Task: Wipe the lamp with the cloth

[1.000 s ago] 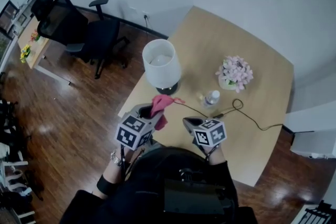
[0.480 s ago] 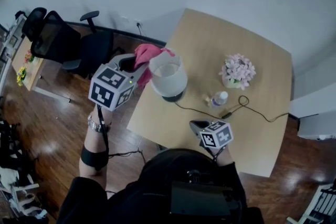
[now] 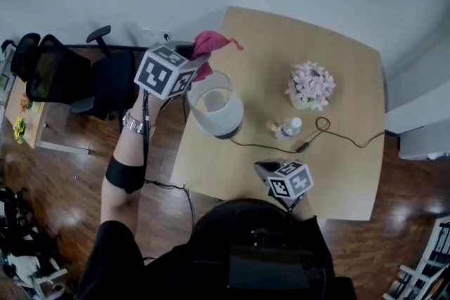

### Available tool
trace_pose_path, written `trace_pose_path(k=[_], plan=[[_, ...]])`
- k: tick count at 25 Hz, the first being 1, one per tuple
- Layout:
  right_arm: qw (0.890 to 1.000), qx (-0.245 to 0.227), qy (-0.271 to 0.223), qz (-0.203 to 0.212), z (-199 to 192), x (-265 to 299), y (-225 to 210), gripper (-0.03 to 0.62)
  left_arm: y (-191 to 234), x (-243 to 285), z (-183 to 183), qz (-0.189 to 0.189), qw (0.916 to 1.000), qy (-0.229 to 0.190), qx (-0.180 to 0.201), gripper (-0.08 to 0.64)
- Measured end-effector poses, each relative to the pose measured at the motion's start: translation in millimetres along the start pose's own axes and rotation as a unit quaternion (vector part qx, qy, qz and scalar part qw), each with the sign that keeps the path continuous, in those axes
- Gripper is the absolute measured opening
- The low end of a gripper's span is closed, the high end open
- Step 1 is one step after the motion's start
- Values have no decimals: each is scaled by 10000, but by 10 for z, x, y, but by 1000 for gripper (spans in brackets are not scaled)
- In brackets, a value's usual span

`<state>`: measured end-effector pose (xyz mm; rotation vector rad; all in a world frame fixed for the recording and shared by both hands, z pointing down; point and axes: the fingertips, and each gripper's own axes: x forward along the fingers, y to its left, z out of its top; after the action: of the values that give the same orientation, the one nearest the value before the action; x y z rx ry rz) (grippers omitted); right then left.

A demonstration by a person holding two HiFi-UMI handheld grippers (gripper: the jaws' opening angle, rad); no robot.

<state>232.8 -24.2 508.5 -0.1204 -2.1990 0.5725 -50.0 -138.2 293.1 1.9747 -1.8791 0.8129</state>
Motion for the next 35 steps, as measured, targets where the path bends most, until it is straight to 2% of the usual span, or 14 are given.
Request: trace_pose_path(k=[6, 9, 13, 16, 26, 30, 35], plan=[[9999, 17, 71, -85, -15, 2, -39, 3, -279, 215, 184, -416, 9970, 280, 584, 107], [9999, -50, 130, -58, 5, 29, 2, 3, -445, 318, 277, -681, 9918, 486, 970, 107], [9998, -57, 170, -35, -5, 55, 33, 3, -801, 400, 494, -1109, 9833, 364, 1396, 107], [9999, -36, 153, -43, -11, 52, 11, 3, -1015, 419, 475, -1302, 9766, 480, 1643, 107], [9999, -74, 142, -20, -19, 44, 10, 3, -1202, 244, 397, -1450, 9725, 520, 1749, 107], [9999, -82, 117, -10, -18, 27, 28, 3, -1182, 124, 309, -1230, 9738, 582, 1820, 107], [9998, -143, 100, 14, -15, 27, 44, 3, -1316, -59, 223, -1194, 9723, 545, 1934, 107]])
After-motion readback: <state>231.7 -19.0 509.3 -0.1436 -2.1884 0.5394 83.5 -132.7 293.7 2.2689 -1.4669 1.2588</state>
